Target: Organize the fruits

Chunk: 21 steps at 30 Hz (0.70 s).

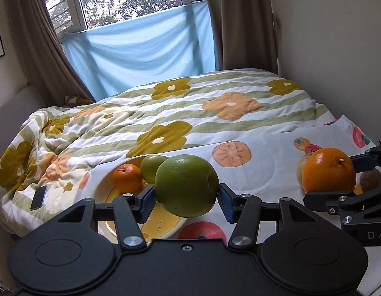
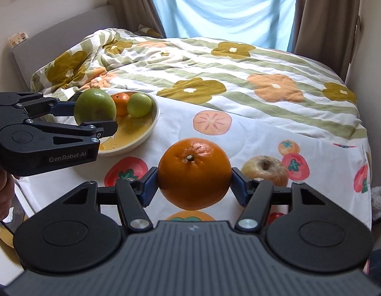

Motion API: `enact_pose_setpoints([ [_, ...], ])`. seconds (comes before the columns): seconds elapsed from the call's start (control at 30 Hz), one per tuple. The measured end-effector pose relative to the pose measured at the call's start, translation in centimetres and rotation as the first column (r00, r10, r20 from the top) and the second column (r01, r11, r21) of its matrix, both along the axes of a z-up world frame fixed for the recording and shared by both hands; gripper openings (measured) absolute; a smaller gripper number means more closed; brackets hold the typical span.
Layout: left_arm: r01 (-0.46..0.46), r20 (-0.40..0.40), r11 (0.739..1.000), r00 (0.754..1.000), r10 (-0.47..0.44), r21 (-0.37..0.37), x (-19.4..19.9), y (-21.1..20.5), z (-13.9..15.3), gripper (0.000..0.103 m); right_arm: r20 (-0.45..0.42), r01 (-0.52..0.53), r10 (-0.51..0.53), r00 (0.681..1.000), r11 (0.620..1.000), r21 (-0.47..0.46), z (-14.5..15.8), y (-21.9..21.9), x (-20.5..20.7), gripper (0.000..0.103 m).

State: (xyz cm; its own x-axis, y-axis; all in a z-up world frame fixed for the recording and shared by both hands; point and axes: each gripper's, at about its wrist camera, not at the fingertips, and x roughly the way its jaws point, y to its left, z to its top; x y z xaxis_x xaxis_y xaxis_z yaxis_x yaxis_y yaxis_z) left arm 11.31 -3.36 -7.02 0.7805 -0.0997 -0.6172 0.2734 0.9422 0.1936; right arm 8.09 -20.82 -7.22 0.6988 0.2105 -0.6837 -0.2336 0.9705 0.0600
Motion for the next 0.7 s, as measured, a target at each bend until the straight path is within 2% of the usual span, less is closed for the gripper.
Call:
enact_pose_setpoints([
  [0.33,-0.076,-0.020,0.996,0.997,0.077,0.056,3.2,6.1,-0.7,0.058,0.003,-0.068,0.067,0.998,0.997,0.032,0.7,5.6,5.0,0.077],
  [0.7,-0.058,-0.073,0.993,0.995,0.066,0.104,8.5,9.4,-4.3,0.058,-0.032,-0.077,0.078,0.996,0.996,0.034,-1.2,10.7,11.1,0.077],
])
